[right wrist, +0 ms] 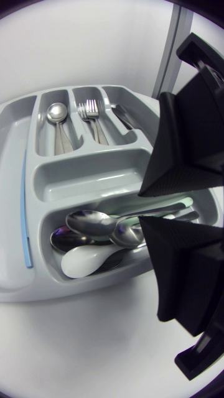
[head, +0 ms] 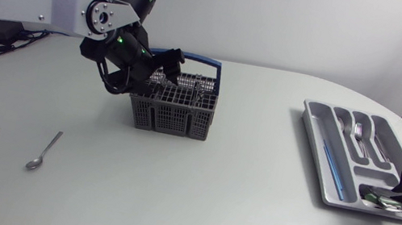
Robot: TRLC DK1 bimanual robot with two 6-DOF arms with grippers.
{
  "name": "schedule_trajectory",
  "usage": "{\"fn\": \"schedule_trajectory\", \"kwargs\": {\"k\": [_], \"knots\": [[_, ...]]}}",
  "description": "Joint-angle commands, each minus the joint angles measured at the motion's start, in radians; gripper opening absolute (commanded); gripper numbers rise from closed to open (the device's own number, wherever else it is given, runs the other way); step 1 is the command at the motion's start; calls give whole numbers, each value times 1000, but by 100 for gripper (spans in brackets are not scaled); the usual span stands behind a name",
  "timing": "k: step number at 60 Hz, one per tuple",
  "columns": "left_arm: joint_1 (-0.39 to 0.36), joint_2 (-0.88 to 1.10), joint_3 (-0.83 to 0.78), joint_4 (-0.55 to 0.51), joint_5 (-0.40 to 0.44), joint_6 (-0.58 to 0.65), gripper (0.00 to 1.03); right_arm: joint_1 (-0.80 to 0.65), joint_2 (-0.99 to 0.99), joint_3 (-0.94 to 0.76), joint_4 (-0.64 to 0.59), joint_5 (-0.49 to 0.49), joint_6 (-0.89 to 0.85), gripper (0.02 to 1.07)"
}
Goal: Unload the cutlery basket into the drawer organizer.
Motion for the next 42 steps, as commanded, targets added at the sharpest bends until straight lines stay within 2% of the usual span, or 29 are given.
{"fn": "schedule_trajectory", "kwargs": {"k": [1,3,10,12,18,27,34,40,42], "knots": [[9,21,35,6,-13,-34,86,-7,-26,-46,26,5,-32,61],[10,21,37,6,-20,-37,86,-7,-36,-49,29,5,-29,64],[10,24,41,6,-39,-57,86,-7,-82,-67,26,11,-19,91],[9,24,44,6,-59,-63,86,-3,-100,-72,23,13,-7,96],[9,24,53,4,-93,-69,86,23,-163,-78,-46,5,37,96],[10,24,53,4,-133,-78,86,82,-256,-106,-73,-10,137,98],[19,27,52,6,-145,-84,75,149,-330,-112,-124,-15,232,100],[28,30,56,6,-144,-90,74,218,-387,-115,-173,-16,315,100],[30,33,60,6,-145,-93,69,244,-405,-116,-184,-15,347,100]]}}
